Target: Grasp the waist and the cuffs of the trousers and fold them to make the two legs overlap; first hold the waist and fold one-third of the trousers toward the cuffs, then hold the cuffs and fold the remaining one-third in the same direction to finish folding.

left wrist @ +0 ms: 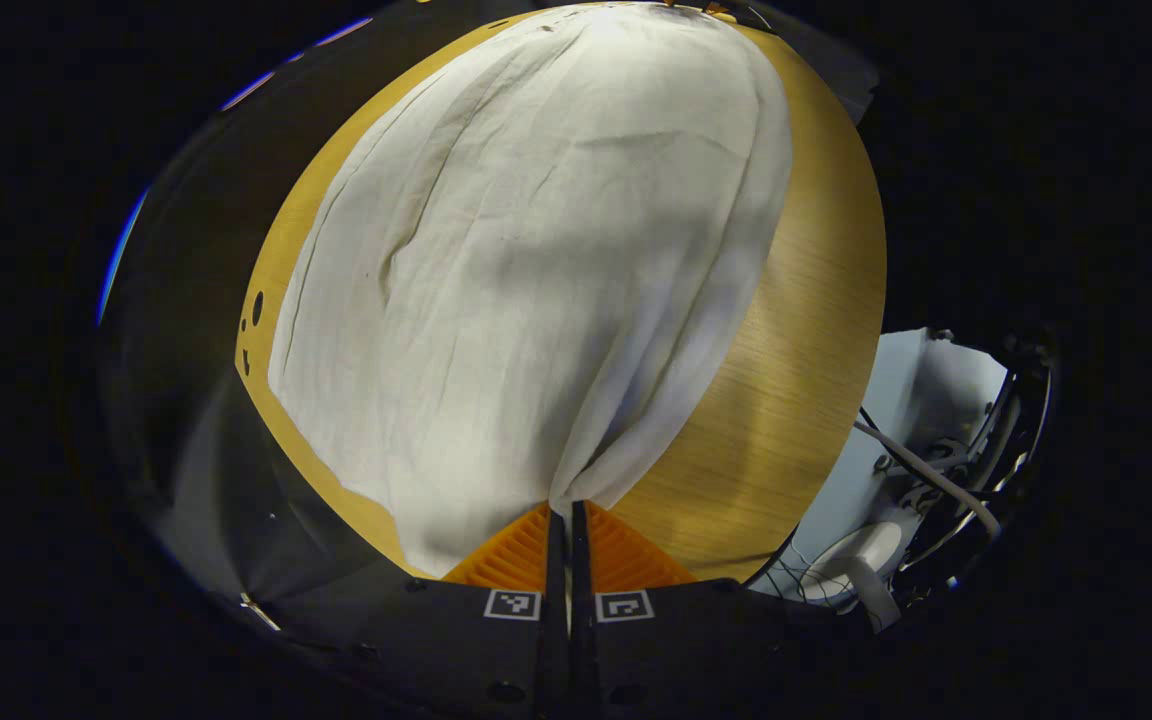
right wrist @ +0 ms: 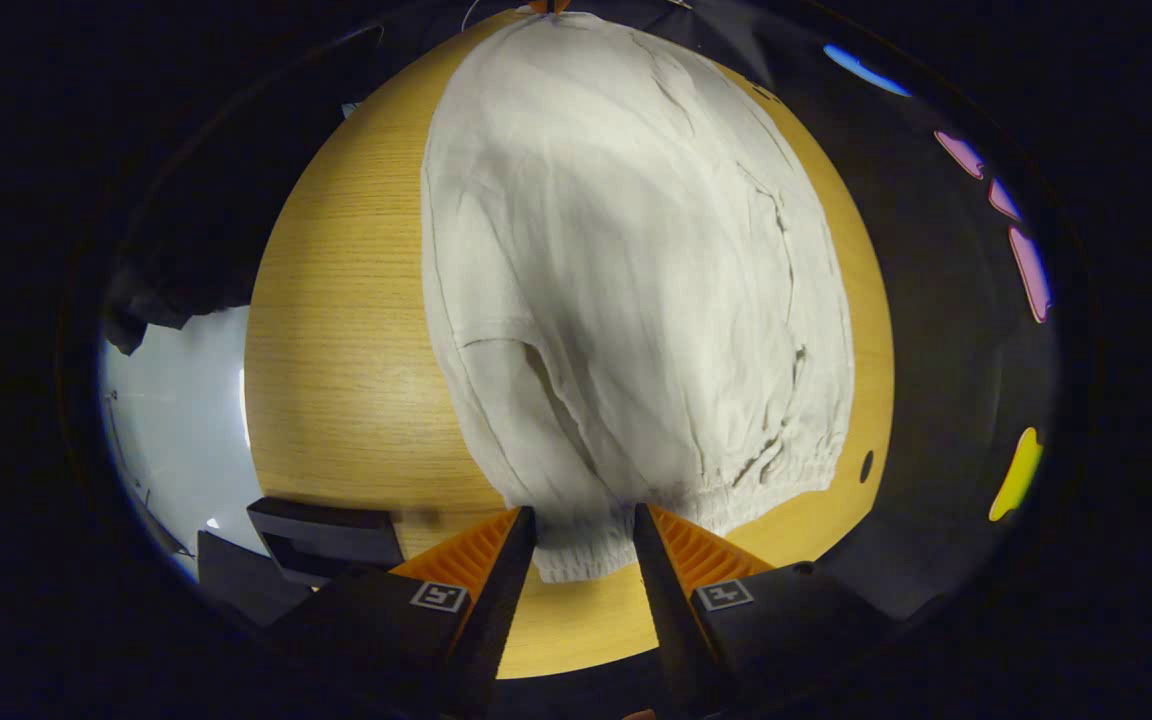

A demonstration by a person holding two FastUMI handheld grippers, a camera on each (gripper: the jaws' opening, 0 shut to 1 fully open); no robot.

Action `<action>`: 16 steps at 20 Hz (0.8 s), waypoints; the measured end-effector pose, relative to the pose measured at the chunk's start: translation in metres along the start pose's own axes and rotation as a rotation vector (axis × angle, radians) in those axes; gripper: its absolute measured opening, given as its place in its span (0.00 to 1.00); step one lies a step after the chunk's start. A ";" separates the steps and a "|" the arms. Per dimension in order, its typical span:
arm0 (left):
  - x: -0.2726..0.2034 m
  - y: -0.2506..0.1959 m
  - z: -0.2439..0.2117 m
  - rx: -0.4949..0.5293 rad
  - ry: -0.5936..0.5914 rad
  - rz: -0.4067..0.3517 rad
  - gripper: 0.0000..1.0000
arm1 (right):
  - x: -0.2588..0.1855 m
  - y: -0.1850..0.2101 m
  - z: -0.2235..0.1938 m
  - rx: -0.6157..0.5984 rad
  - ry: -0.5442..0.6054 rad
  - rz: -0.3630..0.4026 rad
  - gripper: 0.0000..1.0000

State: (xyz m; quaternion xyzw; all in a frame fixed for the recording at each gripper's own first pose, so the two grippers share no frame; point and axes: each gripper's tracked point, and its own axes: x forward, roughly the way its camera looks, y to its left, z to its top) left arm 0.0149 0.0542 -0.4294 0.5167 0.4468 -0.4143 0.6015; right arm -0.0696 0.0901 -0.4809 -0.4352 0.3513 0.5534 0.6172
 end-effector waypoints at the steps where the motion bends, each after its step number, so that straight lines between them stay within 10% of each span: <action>1: 0.000 0.000 0.000 -0.008 -0.001 -0.004 0.06 | 0.000 0.005 -0.001 0.020 0.013 0.041 0.61; 10: 0.001 0.004 0.000 -0.201 -0.015 -0.018 0.06 | 0.008 -0.012 0.000 0.196 0.032 0.090 0.05; 16: -0.012 0.023 0.005 -0.394 -0.043 0.001 0.06 | -0.028 -0.032 0.016 0.428 -0.055 0.062 0.05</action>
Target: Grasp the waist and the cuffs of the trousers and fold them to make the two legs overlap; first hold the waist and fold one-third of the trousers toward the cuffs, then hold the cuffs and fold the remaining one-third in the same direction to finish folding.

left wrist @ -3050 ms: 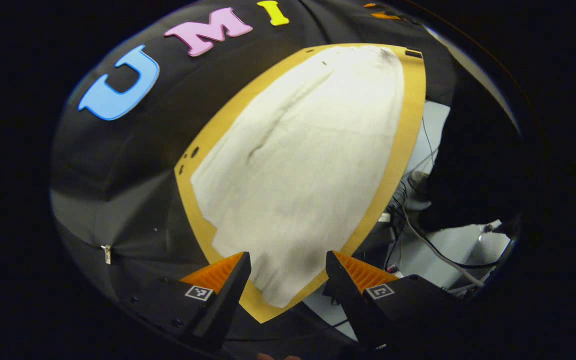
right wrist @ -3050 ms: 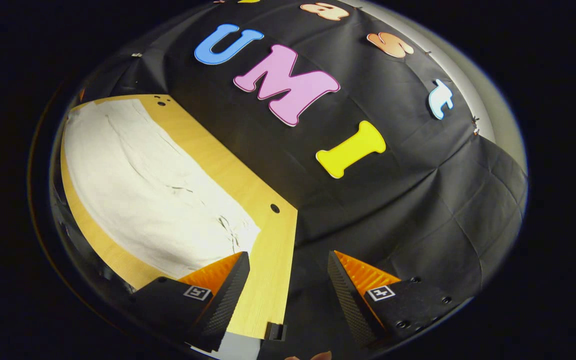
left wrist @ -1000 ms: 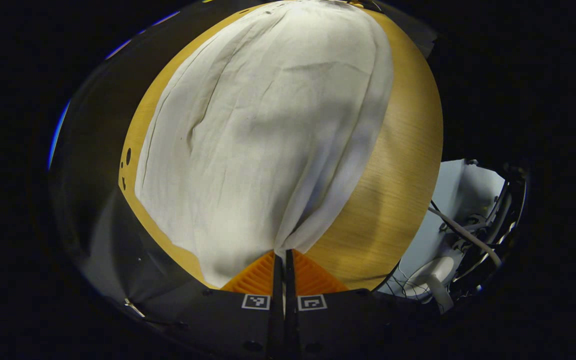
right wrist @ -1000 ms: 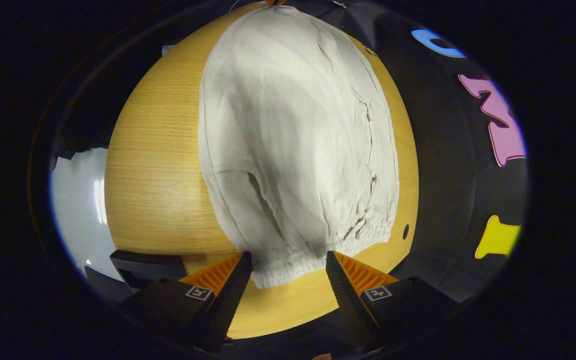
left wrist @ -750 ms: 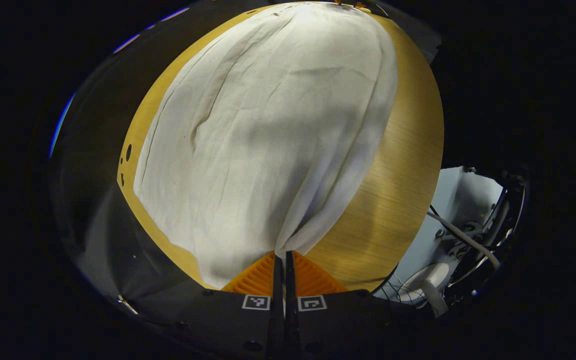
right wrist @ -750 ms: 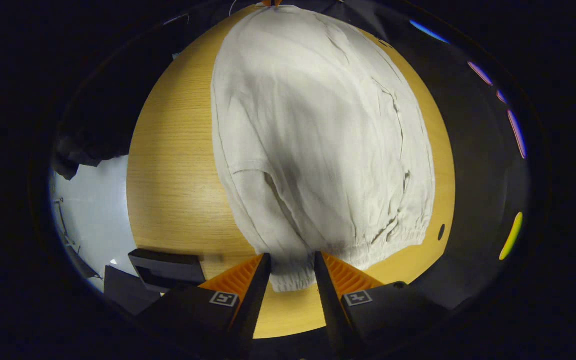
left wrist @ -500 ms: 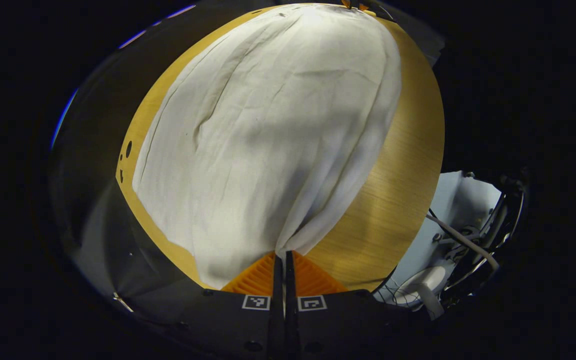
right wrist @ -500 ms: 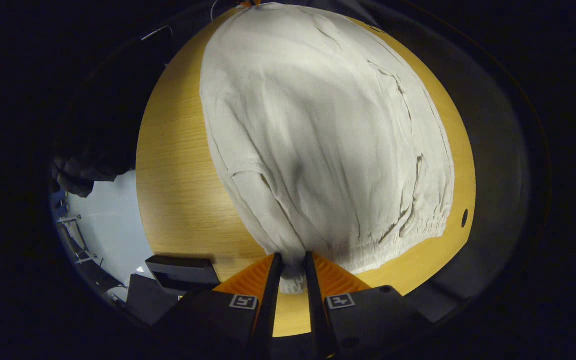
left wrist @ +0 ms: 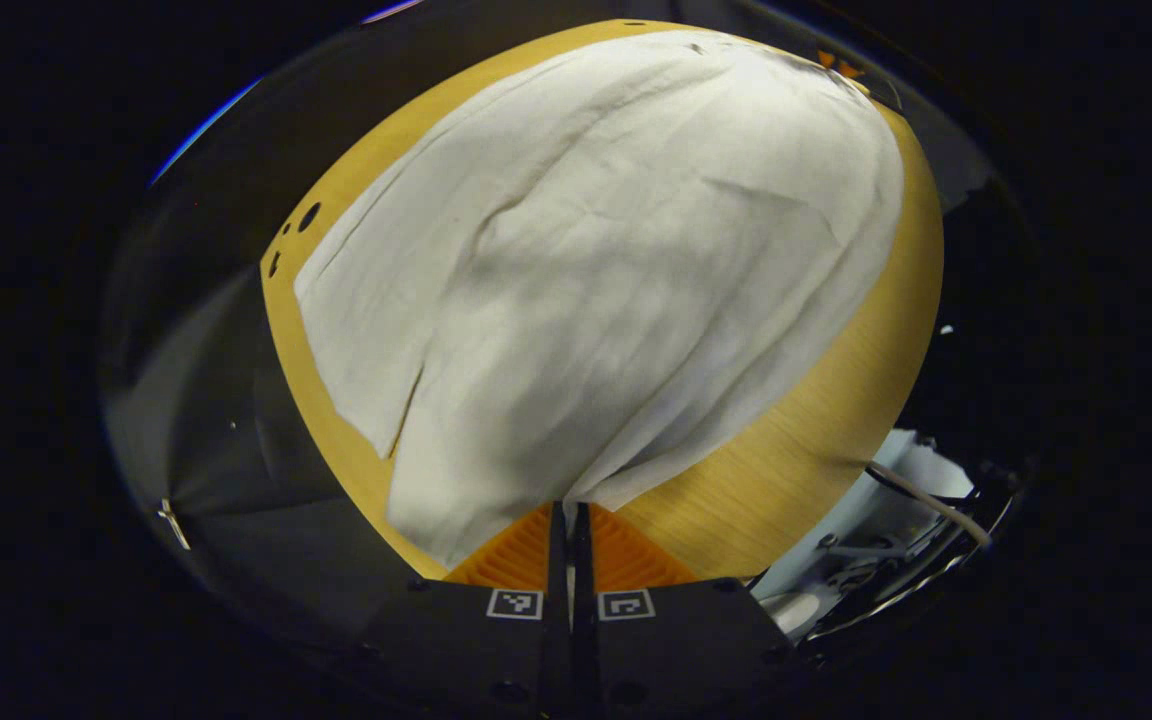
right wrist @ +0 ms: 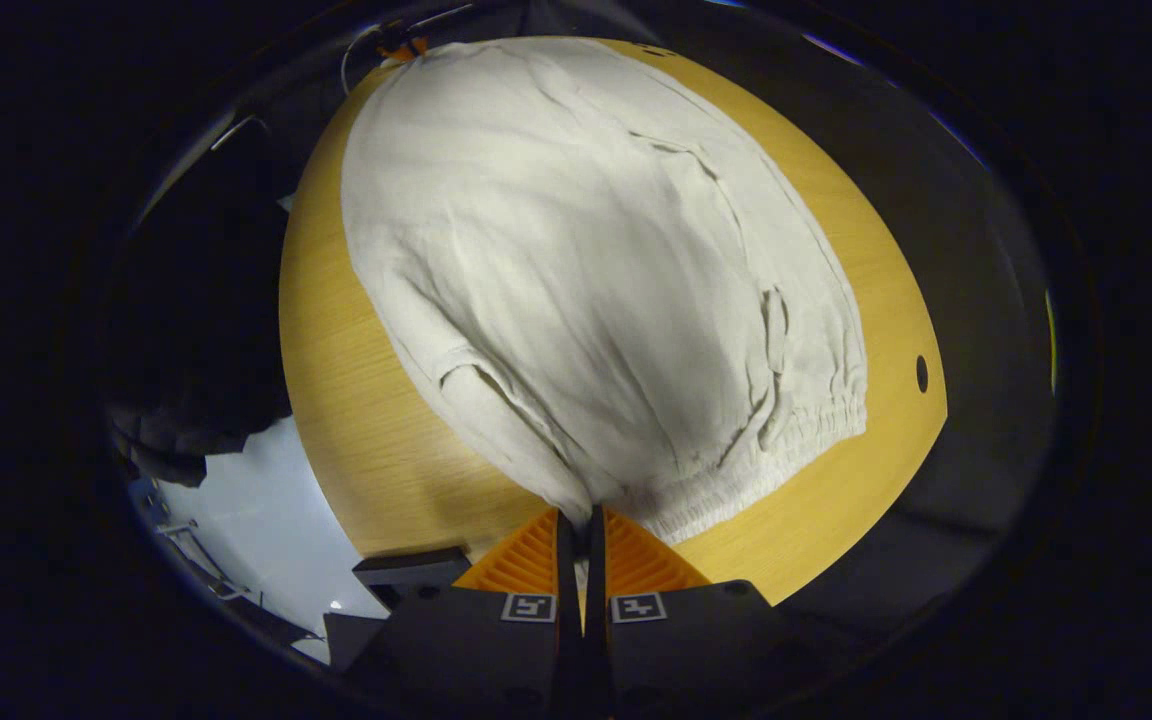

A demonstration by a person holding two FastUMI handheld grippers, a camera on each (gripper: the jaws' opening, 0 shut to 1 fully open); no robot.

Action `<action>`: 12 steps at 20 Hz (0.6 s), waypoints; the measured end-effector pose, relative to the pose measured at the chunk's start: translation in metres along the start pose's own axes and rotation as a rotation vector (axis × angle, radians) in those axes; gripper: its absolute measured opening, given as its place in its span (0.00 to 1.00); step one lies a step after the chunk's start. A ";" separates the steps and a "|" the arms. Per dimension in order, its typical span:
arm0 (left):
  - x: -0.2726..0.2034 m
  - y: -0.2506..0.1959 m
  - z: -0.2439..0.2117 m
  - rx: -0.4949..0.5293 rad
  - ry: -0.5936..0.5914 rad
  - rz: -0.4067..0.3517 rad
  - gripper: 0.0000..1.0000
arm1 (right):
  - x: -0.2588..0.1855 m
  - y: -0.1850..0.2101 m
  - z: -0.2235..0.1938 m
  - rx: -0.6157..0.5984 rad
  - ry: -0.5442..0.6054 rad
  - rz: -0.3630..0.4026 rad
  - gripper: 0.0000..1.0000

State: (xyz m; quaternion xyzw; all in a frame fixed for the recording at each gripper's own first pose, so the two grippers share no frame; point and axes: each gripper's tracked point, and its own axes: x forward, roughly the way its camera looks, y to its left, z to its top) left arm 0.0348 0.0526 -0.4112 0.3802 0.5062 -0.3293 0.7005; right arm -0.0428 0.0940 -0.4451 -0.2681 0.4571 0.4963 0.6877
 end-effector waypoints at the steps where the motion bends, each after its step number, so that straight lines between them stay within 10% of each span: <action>1: -0.006 0.005 0.007 -0.064 -0.033 0.005 0.06 | -0.011 -0.005 0.009 0.031 -0.033 -0.021 0.05; 12: -0.032 0.088 0.084 -0.462 -0.284 0.069 0.05 | -0.071 -0.091 0.068 0.478 -0.310 -0.245 0.05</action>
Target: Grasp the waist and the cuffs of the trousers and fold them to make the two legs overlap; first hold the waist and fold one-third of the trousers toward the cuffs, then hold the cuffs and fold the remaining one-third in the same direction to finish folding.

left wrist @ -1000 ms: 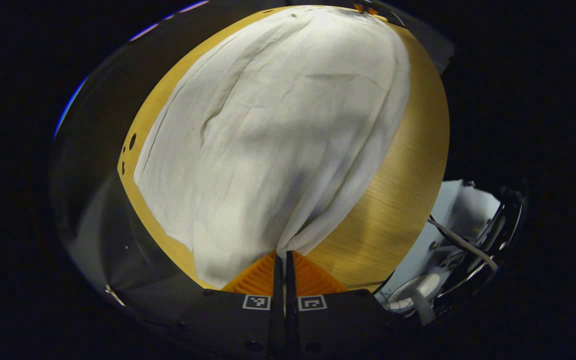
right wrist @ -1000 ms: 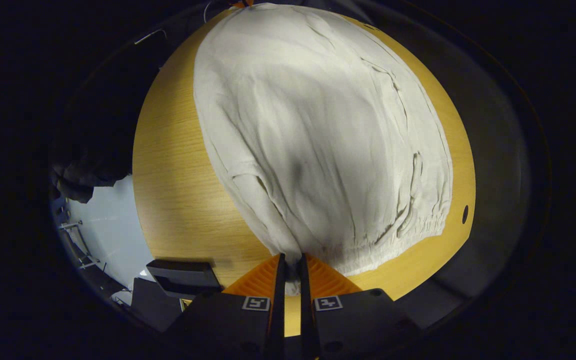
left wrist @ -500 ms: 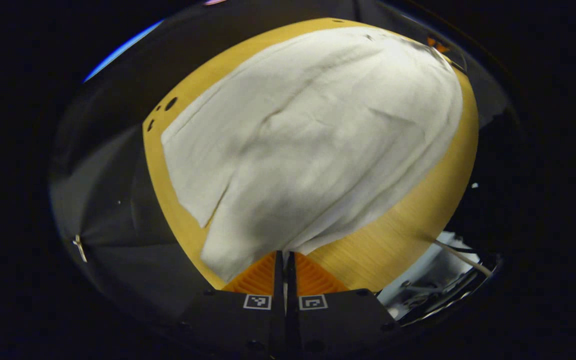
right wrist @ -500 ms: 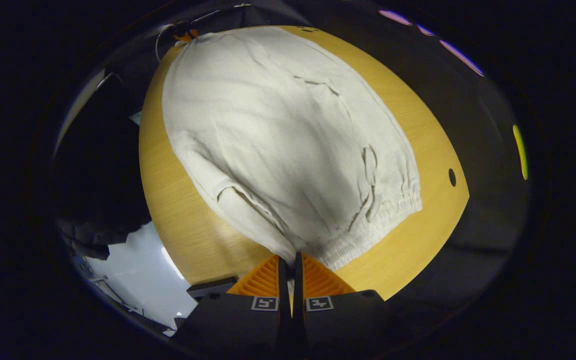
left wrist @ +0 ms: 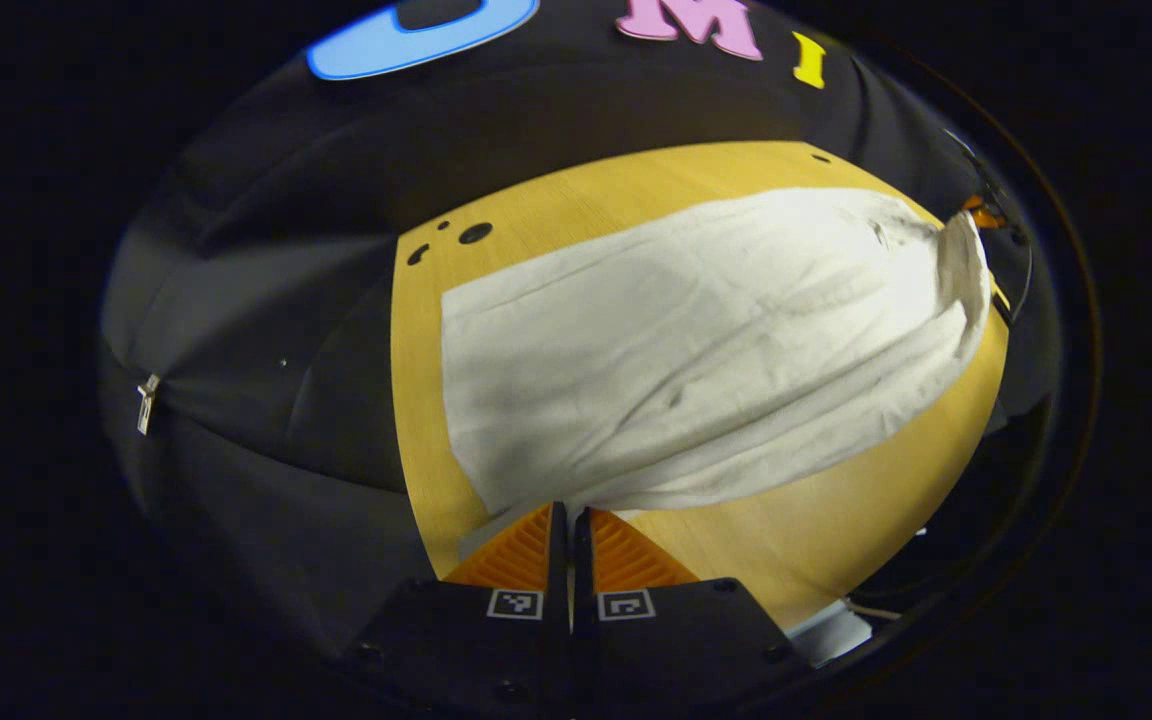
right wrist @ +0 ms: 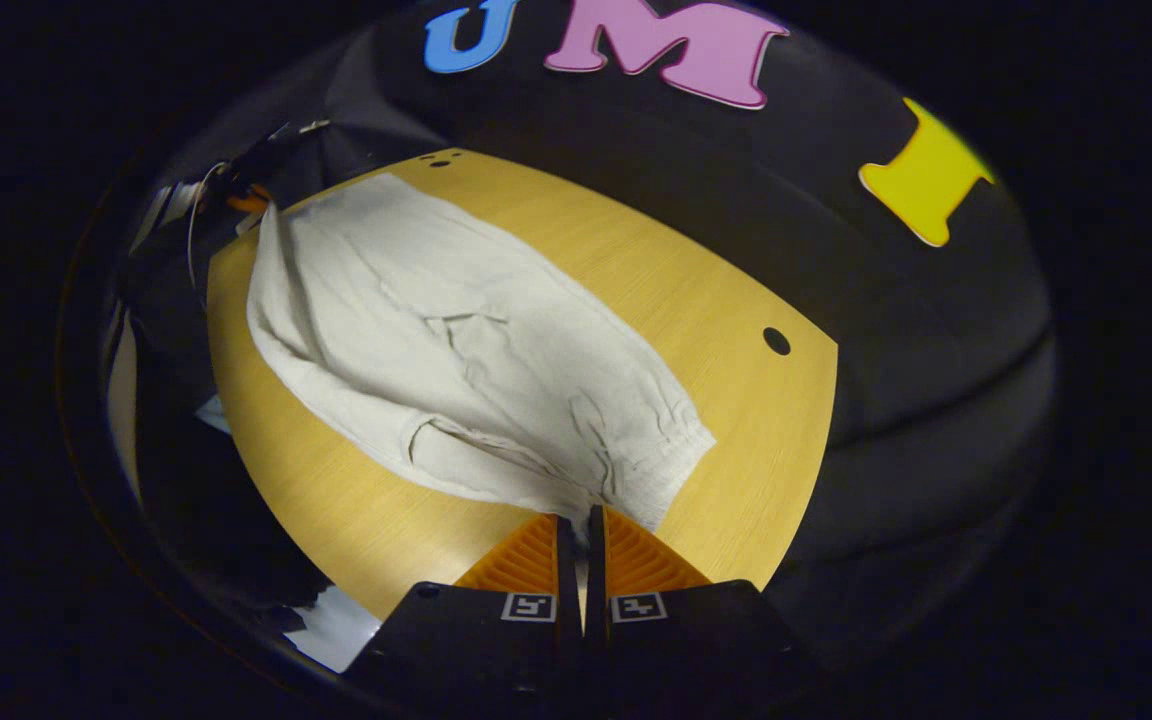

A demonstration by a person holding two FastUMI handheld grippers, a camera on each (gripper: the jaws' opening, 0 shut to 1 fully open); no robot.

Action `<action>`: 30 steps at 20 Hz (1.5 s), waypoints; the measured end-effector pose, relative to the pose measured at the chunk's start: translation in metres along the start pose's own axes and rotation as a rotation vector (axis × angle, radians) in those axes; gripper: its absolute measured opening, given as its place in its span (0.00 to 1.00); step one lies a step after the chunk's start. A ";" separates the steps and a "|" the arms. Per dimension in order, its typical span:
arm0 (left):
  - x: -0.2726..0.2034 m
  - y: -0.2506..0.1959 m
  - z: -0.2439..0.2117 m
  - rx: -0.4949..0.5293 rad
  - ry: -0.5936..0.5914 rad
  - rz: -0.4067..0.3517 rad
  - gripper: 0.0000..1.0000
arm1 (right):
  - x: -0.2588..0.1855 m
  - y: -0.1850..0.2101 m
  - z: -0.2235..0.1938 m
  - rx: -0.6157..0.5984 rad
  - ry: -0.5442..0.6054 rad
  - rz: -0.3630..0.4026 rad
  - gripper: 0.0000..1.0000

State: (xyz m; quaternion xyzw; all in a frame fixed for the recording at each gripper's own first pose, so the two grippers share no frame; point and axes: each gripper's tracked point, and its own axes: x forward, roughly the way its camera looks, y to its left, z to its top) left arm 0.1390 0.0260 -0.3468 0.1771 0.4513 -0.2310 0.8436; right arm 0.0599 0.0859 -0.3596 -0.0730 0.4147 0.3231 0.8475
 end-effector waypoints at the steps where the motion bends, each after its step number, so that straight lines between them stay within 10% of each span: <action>1: 0.003 0.004 0.015 -0.037 -0.022 0.004 0.06 | 0.000 -0.007 0.005 0.021 -0.006 -0.022 0.05; 10: 0.076 0.036 0.122 -0.129 -0.096 0.007 0.05 | 0.063 -0.053 0.030 0.129 0.060 -0.086 0.05; 20: 0.160 0.046 0.089 -0.216 0.150 0.000 0.06 | 0.135 -0.073 -0.013 0.424 0.228 -0.006 0.05; 25: 0.160 0.043 0.087 -0.253 0.176 -0.030 0.06 | 0.148 -0.080 -0.011 0.618 0.188 0.000 0.06; 30: 0.141 0.030 0.091 -0.324 0.130 -0.111 0.12 | 0.143 -0.101 0.016 0.877 -0.003 -0.026 0.28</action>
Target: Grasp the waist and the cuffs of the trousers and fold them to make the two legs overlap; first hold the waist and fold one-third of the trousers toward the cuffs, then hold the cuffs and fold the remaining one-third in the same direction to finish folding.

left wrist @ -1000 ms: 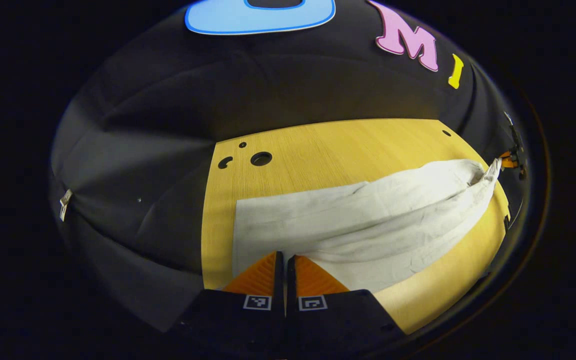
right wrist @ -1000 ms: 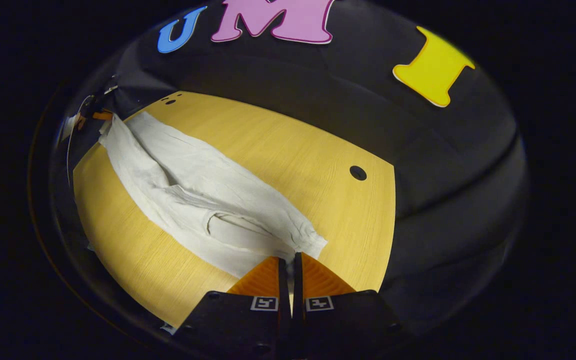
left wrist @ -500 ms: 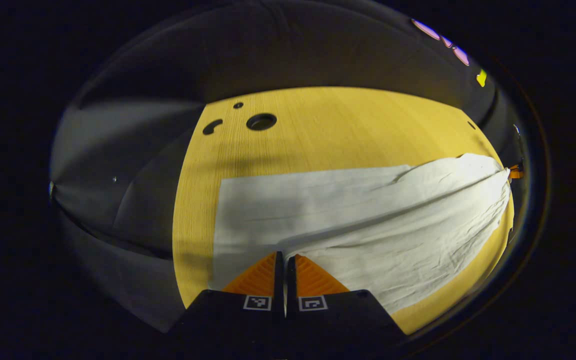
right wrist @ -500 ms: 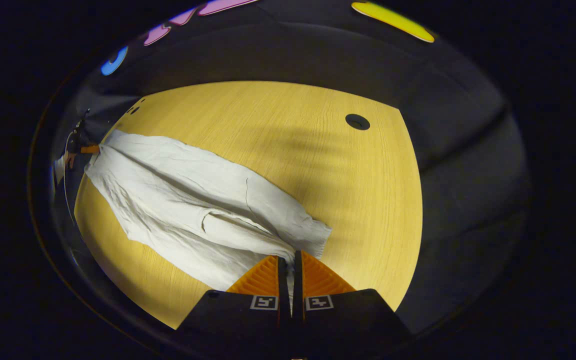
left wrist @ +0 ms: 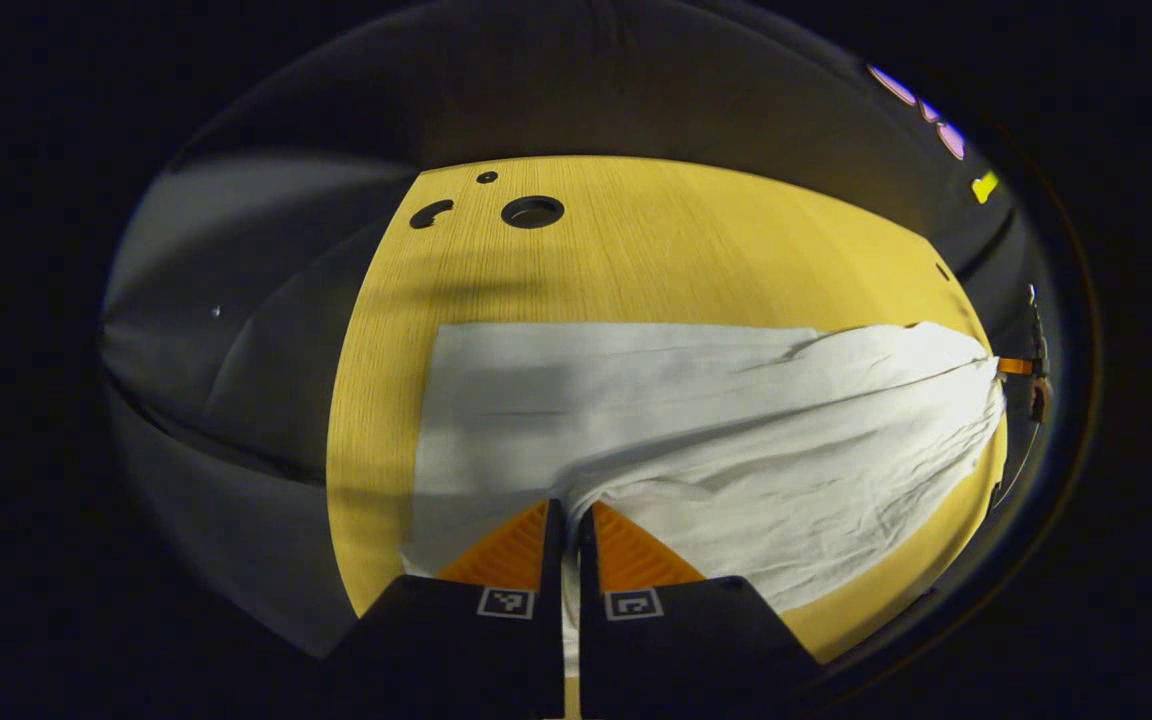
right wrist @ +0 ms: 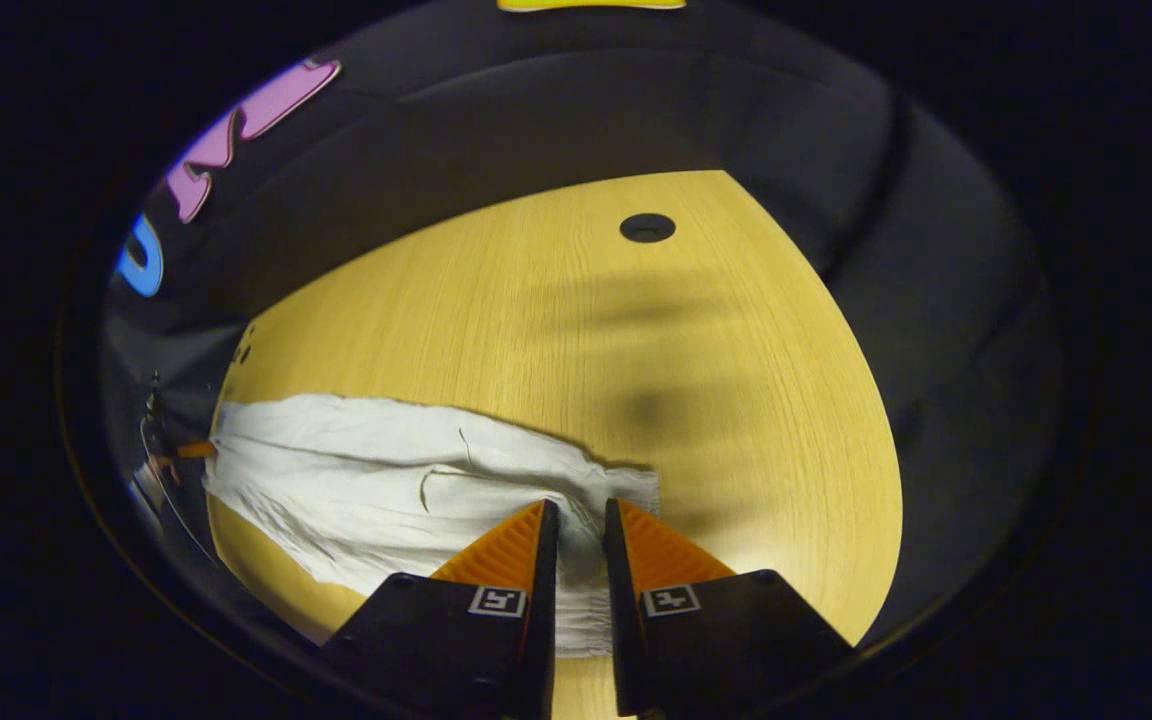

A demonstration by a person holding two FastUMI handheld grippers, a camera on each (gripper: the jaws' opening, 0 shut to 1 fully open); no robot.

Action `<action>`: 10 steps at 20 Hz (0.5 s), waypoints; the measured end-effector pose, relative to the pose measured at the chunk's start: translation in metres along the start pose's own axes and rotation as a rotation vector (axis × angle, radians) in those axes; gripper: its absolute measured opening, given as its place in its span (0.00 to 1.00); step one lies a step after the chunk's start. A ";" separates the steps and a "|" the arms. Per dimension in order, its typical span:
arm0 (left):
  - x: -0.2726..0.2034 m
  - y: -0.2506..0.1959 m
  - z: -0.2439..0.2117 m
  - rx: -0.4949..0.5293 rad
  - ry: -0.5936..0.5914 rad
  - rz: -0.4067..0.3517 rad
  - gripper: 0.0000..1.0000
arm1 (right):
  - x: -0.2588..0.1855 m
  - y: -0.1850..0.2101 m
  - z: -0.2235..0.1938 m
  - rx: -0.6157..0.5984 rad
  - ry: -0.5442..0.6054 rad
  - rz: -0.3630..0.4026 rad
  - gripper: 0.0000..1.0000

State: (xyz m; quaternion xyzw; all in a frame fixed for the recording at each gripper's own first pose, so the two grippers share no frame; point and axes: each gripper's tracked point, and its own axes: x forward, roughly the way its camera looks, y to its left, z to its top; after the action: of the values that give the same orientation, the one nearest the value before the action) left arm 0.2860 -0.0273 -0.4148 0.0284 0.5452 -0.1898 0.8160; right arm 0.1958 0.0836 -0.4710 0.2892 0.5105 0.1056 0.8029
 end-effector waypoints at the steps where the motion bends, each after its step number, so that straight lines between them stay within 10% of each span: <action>1: -0.007 -0.004 0.000 -0.014 -0.016 -0.019 0.05 | -0.004 0.002 0.007 0.071 -0.047 0.024 0.39; 3: -0.024 -0.012 0.003 -0.037 -0.066 -0.064 0.22 | -0.018 0.002 0.017 0.230 -0.137 0.052 0.64; 4: -0.032 -0.020 0.004 -0.049 -0.095 -0.095 0.29 | -0.024 -0.001 0.019 0.297 -0.174 0.054 0.57; 7: -0.057 -0.026 0.000 -0.071 -0.165 -0.091 0.98 | -0.053 -0.019 -0.002 0.407 -0.268 -0.006 0.57; 10: -0.078 -0.028 -0.007 -0.105 -0.226 -0.071 0.97 | -0.084 -0.034 -0.029 0.493 -0.332 -0.058 0.57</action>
State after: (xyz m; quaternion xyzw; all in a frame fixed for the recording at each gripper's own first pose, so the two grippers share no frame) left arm 0.2442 -0.0300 -0.3433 -0.0554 0.4598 -0.1918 0.8653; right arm 0.1277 0.0275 -0.4353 0.4740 0.3907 -0.0933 0.7836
